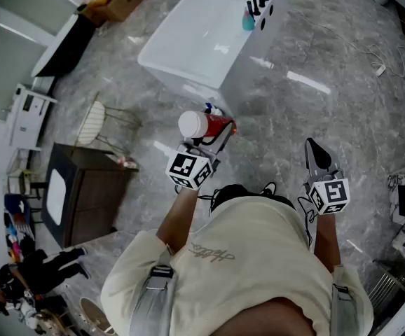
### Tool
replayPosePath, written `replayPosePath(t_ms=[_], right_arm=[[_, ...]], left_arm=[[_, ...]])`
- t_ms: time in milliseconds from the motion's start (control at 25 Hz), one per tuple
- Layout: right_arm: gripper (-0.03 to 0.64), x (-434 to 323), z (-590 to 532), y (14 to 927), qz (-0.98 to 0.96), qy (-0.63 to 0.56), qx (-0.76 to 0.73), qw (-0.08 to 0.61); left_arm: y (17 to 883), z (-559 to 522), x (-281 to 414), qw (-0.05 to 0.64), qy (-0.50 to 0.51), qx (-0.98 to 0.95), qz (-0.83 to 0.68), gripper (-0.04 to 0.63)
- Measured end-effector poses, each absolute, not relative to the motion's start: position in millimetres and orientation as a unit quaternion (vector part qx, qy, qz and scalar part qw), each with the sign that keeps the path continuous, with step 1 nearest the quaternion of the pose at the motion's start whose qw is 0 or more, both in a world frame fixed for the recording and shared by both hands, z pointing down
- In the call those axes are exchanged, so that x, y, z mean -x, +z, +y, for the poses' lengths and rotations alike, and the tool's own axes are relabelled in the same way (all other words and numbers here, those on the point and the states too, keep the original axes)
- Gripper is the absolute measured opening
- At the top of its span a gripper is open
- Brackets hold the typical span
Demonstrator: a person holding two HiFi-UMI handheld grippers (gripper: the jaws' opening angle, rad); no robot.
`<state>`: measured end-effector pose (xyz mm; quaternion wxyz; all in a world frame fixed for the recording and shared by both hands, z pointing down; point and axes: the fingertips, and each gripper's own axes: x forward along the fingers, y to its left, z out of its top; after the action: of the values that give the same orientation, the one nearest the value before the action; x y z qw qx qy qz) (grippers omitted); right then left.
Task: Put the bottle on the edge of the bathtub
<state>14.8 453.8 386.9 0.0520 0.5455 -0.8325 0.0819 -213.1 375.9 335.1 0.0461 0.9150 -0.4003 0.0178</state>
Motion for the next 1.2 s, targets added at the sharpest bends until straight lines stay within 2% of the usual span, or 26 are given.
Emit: replayPosePath(t_ms=[280, 480, 840, 1200], right_arm=[[0.002, -22, 441, 382, -0.834, 0.066, -0.547, 0.04], [0.002, -31, 439, 391, -0.829, 0.048, -0.554, 0.06], [0.002, -39, 434, 411, -0.826, 0.096, -0.554, 0.046], [0.002, -58, 388, 418, -0.819, 0.123, -0.557, 0.061]], left_arm=[[332, 363, 199, 0.023, 0.031, -0.916, -0.399, 0.302], [337, 364, 194, 0.029, 0.039, -0.912, -0.407, 0.302], [358, 358, 189, 0.05, 0.079, -0.914, -0.394, 0.302], [376, 293, 163, 0.061, 0.074, -0.925, -0.368, 0.302]])
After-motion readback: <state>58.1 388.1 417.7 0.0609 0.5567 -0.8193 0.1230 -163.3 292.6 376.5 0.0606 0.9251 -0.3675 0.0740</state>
